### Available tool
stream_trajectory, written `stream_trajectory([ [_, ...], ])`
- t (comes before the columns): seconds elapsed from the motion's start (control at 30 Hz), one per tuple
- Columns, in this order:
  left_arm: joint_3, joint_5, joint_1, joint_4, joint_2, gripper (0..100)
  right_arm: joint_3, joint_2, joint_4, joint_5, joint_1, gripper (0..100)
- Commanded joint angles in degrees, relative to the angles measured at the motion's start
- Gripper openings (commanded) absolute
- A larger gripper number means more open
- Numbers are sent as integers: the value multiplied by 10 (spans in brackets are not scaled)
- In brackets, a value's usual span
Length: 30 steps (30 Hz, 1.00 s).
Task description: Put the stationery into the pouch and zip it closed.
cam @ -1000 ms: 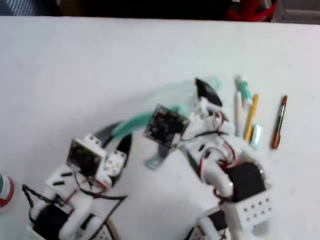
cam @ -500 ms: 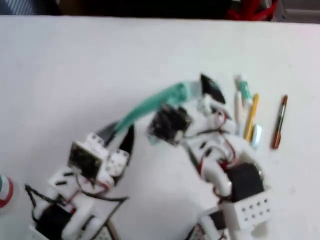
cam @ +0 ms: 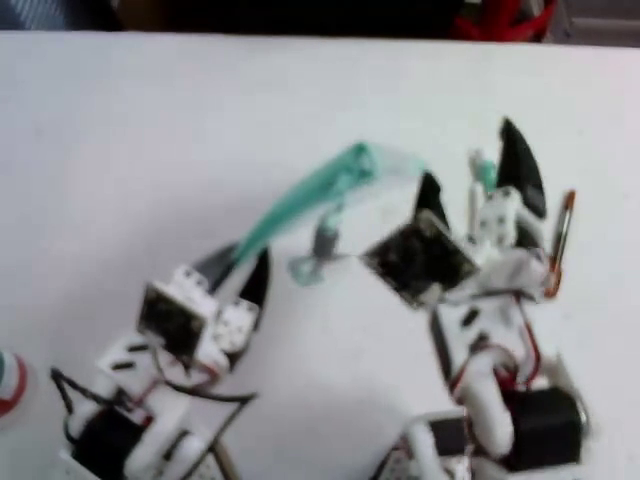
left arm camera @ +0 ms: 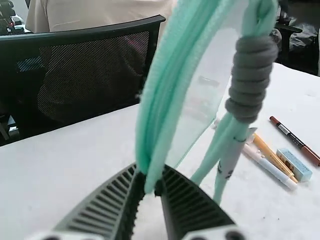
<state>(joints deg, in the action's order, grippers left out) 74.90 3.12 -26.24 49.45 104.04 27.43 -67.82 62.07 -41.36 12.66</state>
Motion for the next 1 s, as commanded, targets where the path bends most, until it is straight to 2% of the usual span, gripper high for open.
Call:
stream_trajectory([
  [0.0, -2, -5, 0, -21, 7, 24, -62, -25, 73, 73, 65, 305],
  [0.27, 35, -2, -9, -54, 7, 23, -88, 9, 150, 157, 182, 304],
  [0.6, 35, -2, -34, -48, 6, 23, -132, 76, 152, 255, 207, 304],
  [0.8, 35, -2, -30, -48, 6, 23, -140, 55, 191, 267, 272, 304],
  [0.97, 35, -2, -34, -48, 6, 23, -129, 79, 177, 268, 247, 304],
])
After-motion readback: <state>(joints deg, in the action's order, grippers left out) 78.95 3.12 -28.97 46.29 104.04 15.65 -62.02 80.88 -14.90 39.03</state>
